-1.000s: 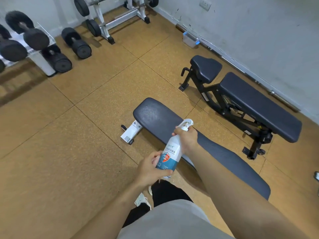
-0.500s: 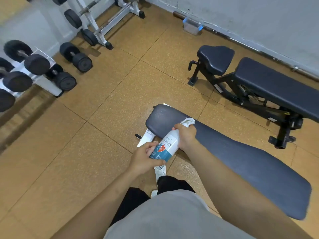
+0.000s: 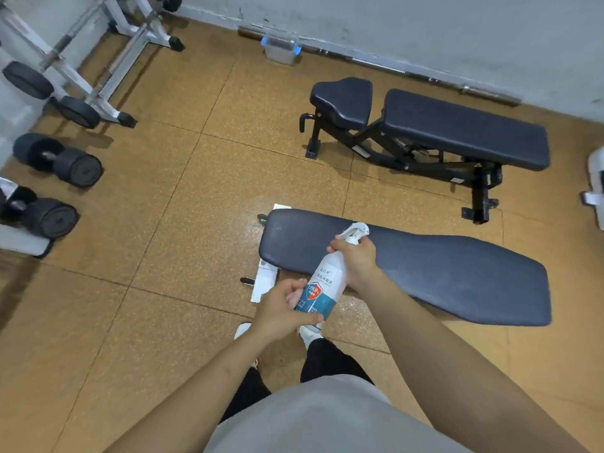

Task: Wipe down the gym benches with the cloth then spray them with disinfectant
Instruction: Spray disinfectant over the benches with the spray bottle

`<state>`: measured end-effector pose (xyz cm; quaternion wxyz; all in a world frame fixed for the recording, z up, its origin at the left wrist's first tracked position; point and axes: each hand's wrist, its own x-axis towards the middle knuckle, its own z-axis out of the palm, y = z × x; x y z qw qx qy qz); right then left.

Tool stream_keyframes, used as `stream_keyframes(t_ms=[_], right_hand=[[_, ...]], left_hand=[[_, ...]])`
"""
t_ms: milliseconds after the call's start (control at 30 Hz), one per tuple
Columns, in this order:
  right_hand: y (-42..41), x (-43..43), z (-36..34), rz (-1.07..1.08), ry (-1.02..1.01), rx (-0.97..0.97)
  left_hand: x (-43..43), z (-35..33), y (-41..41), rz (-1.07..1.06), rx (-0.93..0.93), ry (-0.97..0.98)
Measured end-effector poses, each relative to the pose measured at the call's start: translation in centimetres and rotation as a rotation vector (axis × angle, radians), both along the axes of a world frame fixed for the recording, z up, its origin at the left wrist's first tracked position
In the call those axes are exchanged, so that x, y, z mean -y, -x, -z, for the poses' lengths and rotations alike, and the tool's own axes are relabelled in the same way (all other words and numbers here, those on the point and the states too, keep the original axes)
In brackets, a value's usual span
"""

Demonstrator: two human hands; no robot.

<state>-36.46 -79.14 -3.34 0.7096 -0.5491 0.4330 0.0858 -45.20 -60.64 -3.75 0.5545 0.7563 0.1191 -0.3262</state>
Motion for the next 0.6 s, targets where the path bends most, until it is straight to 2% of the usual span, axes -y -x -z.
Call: stream_keyframes(t_ms=[333, 600], right_hand=[[5.6, 1.5, -1.1, 0.252, 0.017, 0.045], [9.2, 11.3, -0.9, 0.434, -0.061, 0.044]], left_hand=[[-0.1, -1.1, 0.2, 0.313, 0.037, -0.002], [10.1, -1.8, 1.1, 0.531, 0.107, -0.129]])
